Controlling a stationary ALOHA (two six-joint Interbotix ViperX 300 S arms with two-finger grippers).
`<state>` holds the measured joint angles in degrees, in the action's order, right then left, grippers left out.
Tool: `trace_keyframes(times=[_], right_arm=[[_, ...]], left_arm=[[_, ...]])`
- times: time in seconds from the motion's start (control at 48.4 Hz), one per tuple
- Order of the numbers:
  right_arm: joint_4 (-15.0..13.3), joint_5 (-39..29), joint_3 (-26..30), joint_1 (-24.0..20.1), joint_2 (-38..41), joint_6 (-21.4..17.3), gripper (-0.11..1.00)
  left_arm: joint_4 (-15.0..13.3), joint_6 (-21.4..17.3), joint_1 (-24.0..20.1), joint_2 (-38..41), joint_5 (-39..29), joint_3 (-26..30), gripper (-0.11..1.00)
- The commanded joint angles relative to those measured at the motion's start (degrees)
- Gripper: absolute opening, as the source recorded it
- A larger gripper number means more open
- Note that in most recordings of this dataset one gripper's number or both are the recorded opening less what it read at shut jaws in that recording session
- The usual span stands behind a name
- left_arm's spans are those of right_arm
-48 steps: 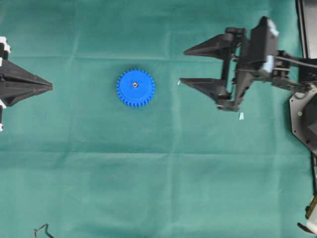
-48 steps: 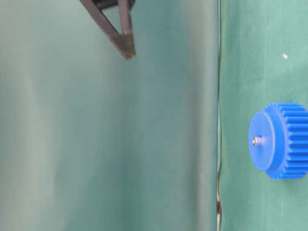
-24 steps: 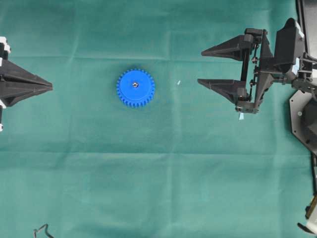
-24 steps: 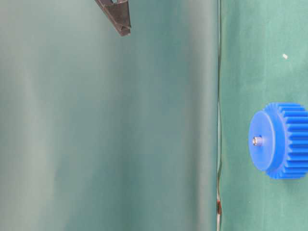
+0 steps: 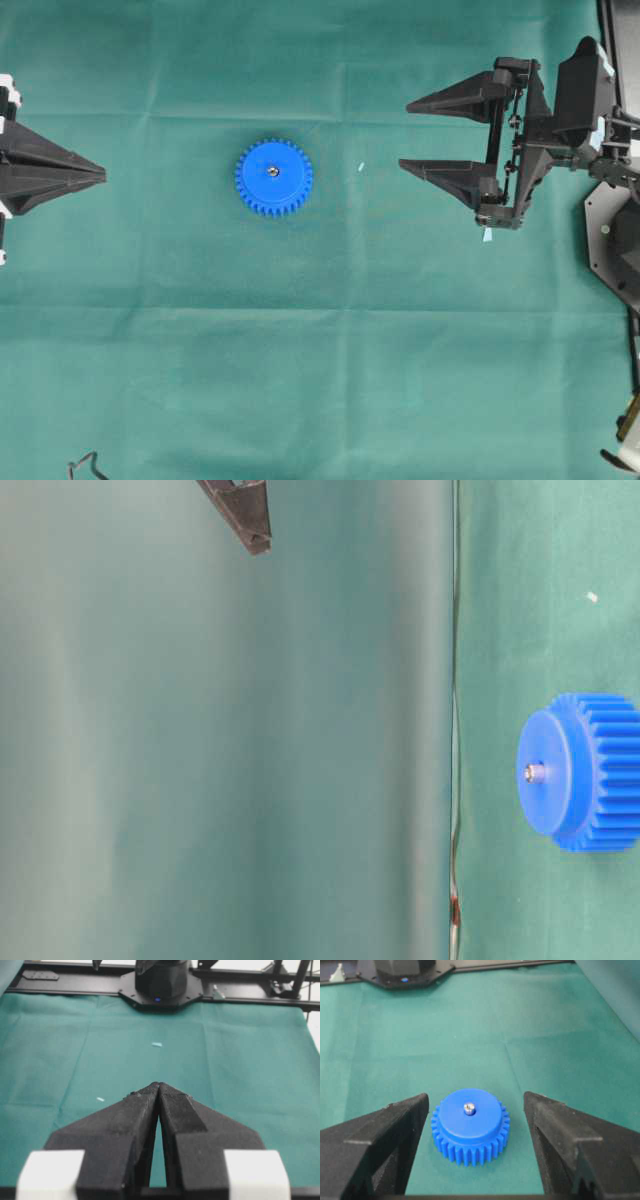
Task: Insert the shaft into the center hole of the gear.
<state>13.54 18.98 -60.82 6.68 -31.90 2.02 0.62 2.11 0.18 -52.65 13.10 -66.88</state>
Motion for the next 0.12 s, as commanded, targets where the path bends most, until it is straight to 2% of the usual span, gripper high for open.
trace_keyframes(times=[0.0,0.103], right_arm=[[-0.09,0.18,0.53,0.09,-0.44,0.09,0.78],[-0.18,0.18,0.53,0.09,-0.44,0.00,0.78]], left_arm=[[0.18,-0.09,0.09,0.18,0.26,1.32,0.00],[0.09,0.00,0.00,0.18,0.26,1.32,0.00]])
